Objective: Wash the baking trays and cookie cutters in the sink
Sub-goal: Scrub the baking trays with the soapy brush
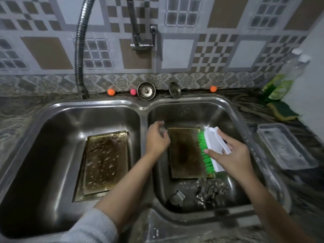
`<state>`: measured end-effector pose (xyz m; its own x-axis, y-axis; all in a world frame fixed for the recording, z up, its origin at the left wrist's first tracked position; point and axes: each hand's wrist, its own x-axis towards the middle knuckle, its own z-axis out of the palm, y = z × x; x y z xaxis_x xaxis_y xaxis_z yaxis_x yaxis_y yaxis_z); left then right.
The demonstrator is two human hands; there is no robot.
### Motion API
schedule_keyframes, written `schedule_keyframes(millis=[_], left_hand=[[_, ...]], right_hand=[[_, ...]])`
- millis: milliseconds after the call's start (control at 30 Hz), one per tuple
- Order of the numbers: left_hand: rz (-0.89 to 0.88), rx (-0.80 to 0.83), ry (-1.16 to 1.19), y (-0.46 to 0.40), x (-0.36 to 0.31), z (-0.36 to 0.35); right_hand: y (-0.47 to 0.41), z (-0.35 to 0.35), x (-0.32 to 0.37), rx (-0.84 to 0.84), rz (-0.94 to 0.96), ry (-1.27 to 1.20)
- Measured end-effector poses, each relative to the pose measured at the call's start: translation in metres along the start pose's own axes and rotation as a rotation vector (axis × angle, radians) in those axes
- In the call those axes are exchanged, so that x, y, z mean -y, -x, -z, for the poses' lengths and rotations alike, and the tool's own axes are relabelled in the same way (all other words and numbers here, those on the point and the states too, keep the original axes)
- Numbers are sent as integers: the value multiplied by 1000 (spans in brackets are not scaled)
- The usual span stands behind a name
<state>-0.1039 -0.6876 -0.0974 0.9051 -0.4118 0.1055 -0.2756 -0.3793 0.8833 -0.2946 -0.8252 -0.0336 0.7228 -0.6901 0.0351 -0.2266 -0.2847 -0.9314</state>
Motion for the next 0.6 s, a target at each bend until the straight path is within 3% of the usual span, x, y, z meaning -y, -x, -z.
schedule_keyframes(millis=[133,233,467,600], left_hand=[[318,299,-136,1,22,-52],[412,413,-332,2,36,-79],[504,225,-367,15,34,-108],[360,112,-347,20,18,-113]], right_hand=[[-14,46,-8,-39,36,28],[-32,88,-21,-62,41,41],[-59,185,-46,-138,74,115],[-75,215,-64,-124,38,201]])
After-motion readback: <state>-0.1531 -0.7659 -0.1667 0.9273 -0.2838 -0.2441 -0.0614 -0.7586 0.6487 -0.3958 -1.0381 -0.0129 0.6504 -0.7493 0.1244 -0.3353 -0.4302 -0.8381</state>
